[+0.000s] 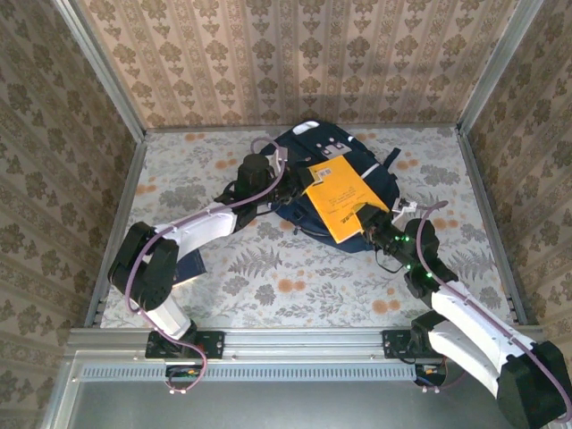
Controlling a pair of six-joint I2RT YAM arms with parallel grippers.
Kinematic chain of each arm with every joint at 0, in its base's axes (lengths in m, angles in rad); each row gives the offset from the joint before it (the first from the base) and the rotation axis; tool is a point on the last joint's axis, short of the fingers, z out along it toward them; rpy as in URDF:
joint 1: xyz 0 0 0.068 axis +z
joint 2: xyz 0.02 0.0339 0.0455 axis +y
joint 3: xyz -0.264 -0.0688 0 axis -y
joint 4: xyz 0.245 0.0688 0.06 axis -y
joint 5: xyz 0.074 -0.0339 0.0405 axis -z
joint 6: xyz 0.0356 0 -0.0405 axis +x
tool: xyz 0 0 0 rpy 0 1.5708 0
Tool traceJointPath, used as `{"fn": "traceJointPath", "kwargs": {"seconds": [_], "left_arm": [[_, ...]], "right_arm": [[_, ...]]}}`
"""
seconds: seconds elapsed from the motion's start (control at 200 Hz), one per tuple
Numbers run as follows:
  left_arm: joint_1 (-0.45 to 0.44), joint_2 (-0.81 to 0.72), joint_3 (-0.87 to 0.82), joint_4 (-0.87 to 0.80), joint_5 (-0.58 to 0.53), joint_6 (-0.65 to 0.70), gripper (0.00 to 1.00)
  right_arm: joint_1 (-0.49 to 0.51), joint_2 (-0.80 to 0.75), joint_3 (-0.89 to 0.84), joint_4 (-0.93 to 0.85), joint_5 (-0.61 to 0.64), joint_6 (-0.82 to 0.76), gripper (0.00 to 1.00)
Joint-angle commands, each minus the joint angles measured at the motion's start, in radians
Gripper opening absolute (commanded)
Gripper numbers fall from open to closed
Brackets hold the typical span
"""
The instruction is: Pack books, pencil case, and school supplies into a backpack
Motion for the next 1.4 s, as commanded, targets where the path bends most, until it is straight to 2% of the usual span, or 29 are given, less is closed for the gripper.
{"fn": "traceJointPath", "kwargs": {"seconds": [0.0,0.01,0.05,0.105,0.155,0.2,0.25,0.32,0.52,0.66,0.79,0.89,1.1,1.22,1.395], "left_arm": [[-0.010,-0.005,-0.019,0.084,-0.016,-0.024,0.00],[-0.009,-0.002,-0.018,0.086,-0.012,-0.022,0.00],[-0.010,0.002,-0.006,0.083,0.004,-0.009,0.01],[-0.007,0.001,0.021,0.040,0.019,0.036,0.23],[0.001,-0.005,0.062,-0.053,0.021,0.128,0.44],[0.007,-0.010,0.127,-0.214,0.012,0.236,0.55],[0.011,0.002,0.210,-0.357,0.002,0.346,0.61],[0.009,0.047,0.336,-0.498,0.014,0.486,0.64],[-0.021,0.303,0.767,-0.882,0.033,0.766,0.64],[-0.041,0.528,1.079,-1.077,0.113,0.830,0.57],[-0.070,0.664,1.247,-1.160,0.131,0.856,0.55],[-0.074,0.724,1.271,-1.122,0.223,0.801,0.52],[-0.105,0.771,1.232,-1.009,0.331,0.709,0.46],[-0.117,0.773,1.215,-1.005,0.329,0.709,0.41],[-0.130,0.751,1.208,-1.053,0.272,0.759,0.40]], "right_arm": [[0.010,0.007,0.028,0.151,0.024,-0.001,0.03],[0.011,0.007,0.031,0.142,0.022,-0.004,0.00],[0.009,-0.004,0.046,0.076,0.024,-0.028,0.00],[0.005,-0.059,0.073,-0.081,0.061,-0.070,0.00],[-0.006,-0.133,0.088,-0.212,0.118,-0.115,0.00],[-0.018,-0.202,0.115,-0.351,0.176,-0.163,0.00],[-0.029,-0.267,0.157,-0.490,0.232,-0.230,0.00],[-0.049,-0.322,0.220,-0.626,0.281,-0.328,0.00],[-0.072,-0.396,0.334,-0.860,0.428,-0.469,0.00],[-0.072,-0.434,0.381,-0.975,0.569,-0.523,0.00],[-0.073,-0.473,0.401,-1.035,0.649,-0.572,0.00],[-0.073,-0.503,0.402,-1.027,0.648,-0.604,0.00],[-0.072,-0.515,0.377,-1.008,0.619,-0.617,0.00],[-0.073,-0.515,0.344,-0.954,0.573,-0.598,0.00],[-0.073,-0.512,0.318,-0.937,0.552,-0.584,0.00]]}}
